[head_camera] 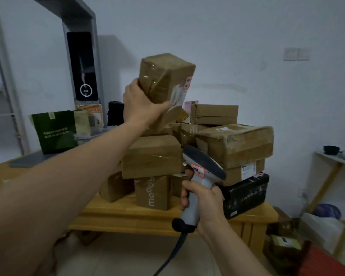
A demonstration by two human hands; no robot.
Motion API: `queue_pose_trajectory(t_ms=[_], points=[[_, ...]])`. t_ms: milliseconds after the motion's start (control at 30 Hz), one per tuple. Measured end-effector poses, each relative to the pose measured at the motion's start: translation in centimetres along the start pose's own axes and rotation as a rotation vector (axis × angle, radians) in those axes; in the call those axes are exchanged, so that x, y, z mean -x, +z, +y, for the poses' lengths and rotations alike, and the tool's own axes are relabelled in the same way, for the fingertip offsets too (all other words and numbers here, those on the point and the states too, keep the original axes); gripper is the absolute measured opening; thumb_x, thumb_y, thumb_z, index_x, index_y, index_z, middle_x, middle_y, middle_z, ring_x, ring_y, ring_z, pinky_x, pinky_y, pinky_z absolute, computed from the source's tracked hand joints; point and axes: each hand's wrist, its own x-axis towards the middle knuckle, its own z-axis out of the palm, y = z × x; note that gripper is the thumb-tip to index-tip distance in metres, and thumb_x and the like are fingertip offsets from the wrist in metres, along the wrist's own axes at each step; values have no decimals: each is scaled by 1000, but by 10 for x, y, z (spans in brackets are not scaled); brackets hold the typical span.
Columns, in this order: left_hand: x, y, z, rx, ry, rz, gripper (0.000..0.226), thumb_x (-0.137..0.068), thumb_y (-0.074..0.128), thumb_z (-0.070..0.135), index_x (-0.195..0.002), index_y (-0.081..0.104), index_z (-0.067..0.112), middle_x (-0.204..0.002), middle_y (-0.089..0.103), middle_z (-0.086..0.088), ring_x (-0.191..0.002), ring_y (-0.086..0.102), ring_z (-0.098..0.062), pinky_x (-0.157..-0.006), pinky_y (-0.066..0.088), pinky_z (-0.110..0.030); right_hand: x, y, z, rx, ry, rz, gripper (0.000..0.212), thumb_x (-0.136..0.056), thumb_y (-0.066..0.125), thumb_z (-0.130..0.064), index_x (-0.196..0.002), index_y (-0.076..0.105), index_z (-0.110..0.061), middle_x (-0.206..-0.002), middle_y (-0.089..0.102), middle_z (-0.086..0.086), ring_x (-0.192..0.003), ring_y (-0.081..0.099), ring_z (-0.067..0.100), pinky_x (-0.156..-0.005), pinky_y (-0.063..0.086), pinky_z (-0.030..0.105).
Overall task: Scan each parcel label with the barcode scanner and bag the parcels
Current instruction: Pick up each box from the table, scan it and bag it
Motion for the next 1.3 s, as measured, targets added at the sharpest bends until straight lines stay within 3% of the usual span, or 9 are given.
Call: queue_pose_trajectory(t_ms=[167,333,433,500,600,767,934,1067,1300], points=[[27,-78,-55,246,-279,105,87,-61,87,35,-134,45,15,-124,59,2,-111,57,-14,-95,51,-35,5,30,27,104,49,-142,13,-82,64,2,-95,60,-1,-54,54,5,-42,47,15,-43,40,25],[74,-171,-115,257,-420,224,82,-56,88,36,-127,55,12,-115,66,2,-104,63,-16,-91,54,-37,29,88,58,261,125,-368,13,-81,68,-2,-76,57,-6,-54,55,6,-41,48,15,-42,42,25],[105,-226,-146,213,-513,301,82,-56,88,35,-127,54,11,-115,66,1,-104,63,-18,-94,53,-41,50,119,77,296,182,-490,11,-81,67,0,-84,57,-4,-53,56,5,-40,48,14,-41,43,24],[129,-255,-163,191,-571,331,82,-57,88,33,-128,52,11,-115,65,0,-104,63,-18,-94,53,-41,65,133,90,275,240,-547,11,-81,66,0,-85,57,-5,-54,56,4,-41,49,14,-42,44,25],[167,-284,-189,174,-660,382,83,-58,89,32,-129,50,12,-117,65,-1,-103,64,-20,-91,54,-41,85,149,111,185,368,-583,16,-81,66,0,-68,58,-6,-52,56,7,-41,46,17,-42,41,25],[215,-302,-228,189,-776,423,62,-69,84,18,-122,53,11,-115,65,-4,-103,64,-22,-88,54,-37,106,165,140,51,521,-612,21,-81,62,5,-63,57,-7,-52,51,10,-38,41,18,-40,37,24],[239,-302,-255,191,-838,407,74,-67,85,19,-131,49,10,-118,63,-2,-98,62,-16,-74,52,-28,111,170,162,-9,643,-590,19,-81,59,7,-69,57,-8,-53,49,10,-35,39,16,-40,37,22],[247,-299,-272,182,-894,410,88,-59,89,25,-135,46,10,-124,62,-5,-109,61,-22,-92,53,-42,116,168,175,-18,727,-590,21,-80,58,8,-68,54,-9,-51,49,9,-34,39,15,-39,36,21],[258,-292,-284,193,-915,371,74,-66,84,17,-131,50,10,-121,63,-4,-111,60,-22,-98,50,-42,108,171,181,-41,761,-561,21,-82,58,6,-66,52,-7,-52,47,9,-33,38,15,-37,35,21]])
